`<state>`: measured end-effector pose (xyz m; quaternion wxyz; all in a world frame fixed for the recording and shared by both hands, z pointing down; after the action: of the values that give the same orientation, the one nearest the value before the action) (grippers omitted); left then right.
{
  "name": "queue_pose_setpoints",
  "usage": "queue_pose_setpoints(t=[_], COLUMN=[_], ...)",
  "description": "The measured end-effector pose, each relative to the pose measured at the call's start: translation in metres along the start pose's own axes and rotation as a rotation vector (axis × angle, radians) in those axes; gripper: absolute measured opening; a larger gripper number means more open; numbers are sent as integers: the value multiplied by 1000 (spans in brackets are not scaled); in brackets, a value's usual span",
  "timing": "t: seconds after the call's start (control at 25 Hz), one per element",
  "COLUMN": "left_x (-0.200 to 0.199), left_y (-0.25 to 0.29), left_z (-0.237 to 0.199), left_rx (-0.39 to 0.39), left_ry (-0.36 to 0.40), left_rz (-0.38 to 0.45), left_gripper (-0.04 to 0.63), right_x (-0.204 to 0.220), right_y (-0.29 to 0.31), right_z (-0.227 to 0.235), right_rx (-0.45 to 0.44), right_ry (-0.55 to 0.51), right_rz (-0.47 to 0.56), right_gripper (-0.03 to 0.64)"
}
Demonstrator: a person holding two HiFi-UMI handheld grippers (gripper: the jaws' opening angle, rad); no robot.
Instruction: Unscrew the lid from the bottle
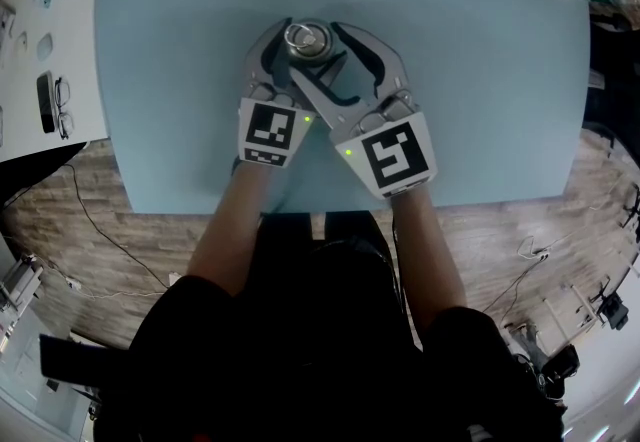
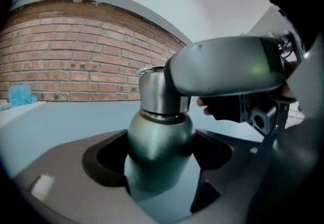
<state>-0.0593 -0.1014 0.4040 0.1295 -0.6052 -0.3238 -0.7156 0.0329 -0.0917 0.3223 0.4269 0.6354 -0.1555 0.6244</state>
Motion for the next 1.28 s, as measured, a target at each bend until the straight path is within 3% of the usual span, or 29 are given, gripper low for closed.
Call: queue_pose_setpoints(t=[1.28], left_x=[0], left_y=[0], left_z=[0], left_rx=[-9], left_ry=[-3], left_rz=[19], left_gripper=[376], right_x=[-4], right_y=[18], right_z=[-1], right_rx=[29], right_ry=[-74], right_rz=[-20], right_gripper=[275])
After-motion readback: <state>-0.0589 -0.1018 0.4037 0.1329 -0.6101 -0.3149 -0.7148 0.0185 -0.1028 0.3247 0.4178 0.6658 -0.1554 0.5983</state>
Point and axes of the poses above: the fingertips, and each gripper's own axes: y forward along the fingers, z to its right, x out of its underside, the point moved 9 cm from there along -y, backward along the fingers, and after that the axes turned 8 degrees about y, right-handed, at the moved point
